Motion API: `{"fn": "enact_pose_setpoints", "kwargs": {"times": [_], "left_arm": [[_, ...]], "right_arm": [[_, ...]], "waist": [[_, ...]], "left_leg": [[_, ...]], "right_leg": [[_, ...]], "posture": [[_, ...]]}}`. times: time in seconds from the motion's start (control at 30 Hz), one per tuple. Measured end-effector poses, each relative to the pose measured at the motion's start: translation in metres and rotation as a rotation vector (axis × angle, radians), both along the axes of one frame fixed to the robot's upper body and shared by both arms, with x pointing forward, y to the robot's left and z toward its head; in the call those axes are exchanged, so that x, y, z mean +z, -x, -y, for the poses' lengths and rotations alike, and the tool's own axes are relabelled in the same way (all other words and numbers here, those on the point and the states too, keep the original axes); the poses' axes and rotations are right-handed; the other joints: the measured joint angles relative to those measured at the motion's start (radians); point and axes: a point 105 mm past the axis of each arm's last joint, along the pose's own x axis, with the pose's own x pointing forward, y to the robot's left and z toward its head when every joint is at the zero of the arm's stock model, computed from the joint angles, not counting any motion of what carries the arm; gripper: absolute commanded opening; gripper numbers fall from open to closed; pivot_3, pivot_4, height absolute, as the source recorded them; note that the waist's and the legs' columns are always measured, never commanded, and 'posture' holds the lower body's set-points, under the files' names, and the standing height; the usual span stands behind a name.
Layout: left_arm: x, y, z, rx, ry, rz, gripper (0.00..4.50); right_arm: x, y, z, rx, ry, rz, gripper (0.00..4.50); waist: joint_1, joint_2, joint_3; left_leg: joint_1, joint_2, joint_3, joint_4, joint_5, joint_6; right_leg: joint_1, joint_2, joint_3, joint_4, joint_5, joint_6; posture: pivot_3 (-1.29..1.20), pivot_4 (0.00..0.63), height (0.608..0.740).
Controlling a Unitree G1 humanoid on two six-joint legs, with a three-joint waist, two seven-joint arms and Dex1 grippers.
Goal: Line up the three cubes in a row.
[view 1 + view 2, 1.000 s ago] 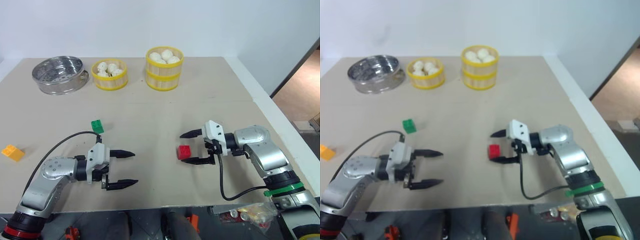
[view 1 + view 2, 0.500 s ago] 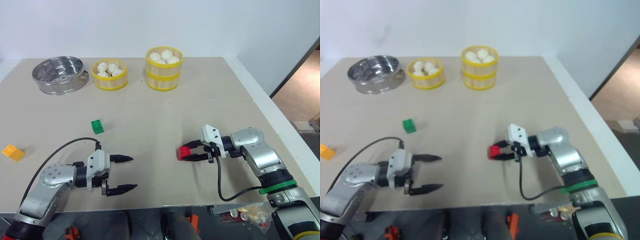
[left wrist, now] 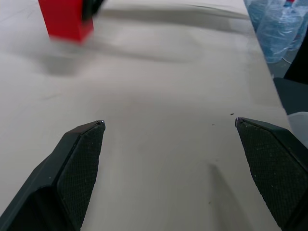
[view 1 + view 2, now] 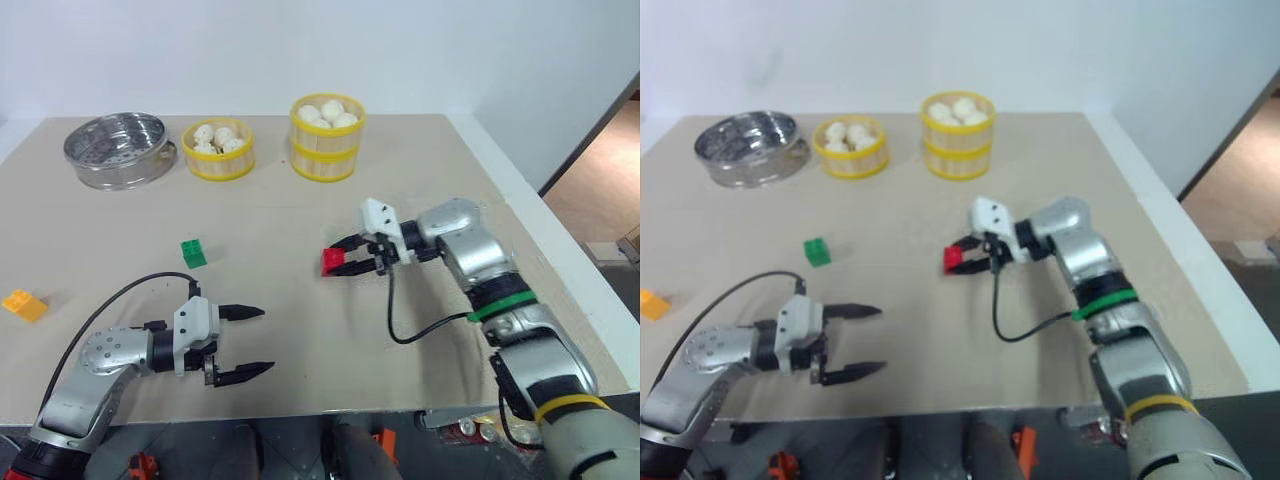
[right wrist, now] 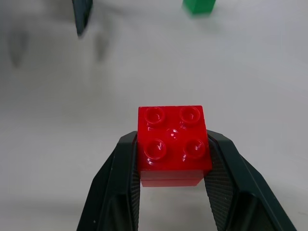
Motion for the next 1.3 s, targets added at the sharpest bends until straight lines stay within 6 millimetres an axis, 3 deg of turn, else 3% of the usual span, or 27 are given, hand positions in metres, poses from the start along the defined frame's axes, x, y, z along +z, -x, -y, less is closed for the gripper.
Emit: {"fn": "enact_pose_setpoints", "kwargs": {"times": [0.3, 0.63, 0.7, 0.73, 0.93, 1.1, 1.2, 1.3], "left_arm": [[0.009, -0.021, -0.024, 0.258, 0.099, 0.029, 4.50], [0.003, -0.024, -0.027, 0.299, 0.111, 0.017, 4.50], [0.005, -0.026, -0.027, 0.302, 0.115, 0.024, 4.50], [0.005, -0.026, -0.027, 0.302, 0.116, 0.026, 4.50], [0.006, -0.028, -0.021, 0.293, 0.127, 0.028, 4.50], [0.016, -0.037, -0.027, 0.380, 0.166, 0.075, 4.50], [0.034, -0.041, -0.045, 0.527, 0.216, 0.161, 4.50], [0.046, -0.044, -0.066, 0.656, 0.242, 0.218, 4.50]], "right_arm": [[-0.011, -0.007, -0.006, 0.000, 0.034, -0.037, 1.24], [-0.009, -0.008, -0.015, 0.015, 0.035, -0.054, 1.24], [-0.012, -0.008, -0.014, 0.007, 0.039, -0.069, 2.26], [-0.013, -0.008, -0.014, 0.006, 0.039, -0.072, 2.40], [-0.015, -0.007, -0.012, -0.009, 0.039, -0.127, 4.44], [0.007, -0.007, -0.020, 0.001, -0.052, -0.093, 4.49], [0.043, -0.001, -0.027, 0.011, -0.182, -0.061, 4.49], [0.063, 0.009, -0.027, 0.001, -0.262, -0.045, 4.49]], "waist": [[0.000, 0.000, 0.000], [0.000, 0.000, 0.000], [0.000, 0.000, 0.000], [0.000, 0.000, 0.000], [0.000, 0.000, 0.000], [-0.001, 0.000, 0.000], [0.000, 0.001, 0.000], [0.002, 0.000, 0.000]], "left_leg": [[0.000, 0.000, 0.000, 0.000, 0.000, 0.000], [0.000, 0.001, 0.001, 0.000, 0.000, 0.000], [0.000, 0.001, 0.001, 0.000, 0.000, 0.000], [0.000, 0.001, 0.001, 0.000, 0.000, 0.000], [0.000, 0.001, 0.001, 0.000, 0.000, 0.000], [0.000, 0.002, 0.001, 0.000, 0.000, 0.000], [0.000, 0.002, 0.000, -0.001, 0.000, 0.000], [0.000, 0.002, -0.001, -0.001, 0.000, 0.000]], "right_leg": [[-0.001, 0.000, 0.000, 0.001, 0.002, 0.003], [-0.001, 0.000, 0.001, 0.001, 0.002, 0.002], [-0.001, 0.000, 0.001, 0.001, 0.003, 0.002], [-0.001, 0.000, 0.001, 0.001, 0.003, 0.002], [-0.001, 0.001, 0.001, 0.001, 0.003, 0.002], [-0.001, 0.001, 0.001, 0.001, 0.003, 0.002], [-0.002, 0.002, 0.001, 0.002, 0.003, 0.002], [-0.001, 0.002, -0.001, 0.002, 0.002, 0.002]], "posture": [[0.00, 0.150, 0.740], [0.00, 0.150, 0.740], [0.00, 0.150, 0.740], [0.00, 0.150, 0.740], [0.00, 0.150, 0.740], [0.00, 0.150, 0.740], [0.00, 0.150, 0.740], [0.00, 0.150, 0.740]]}}
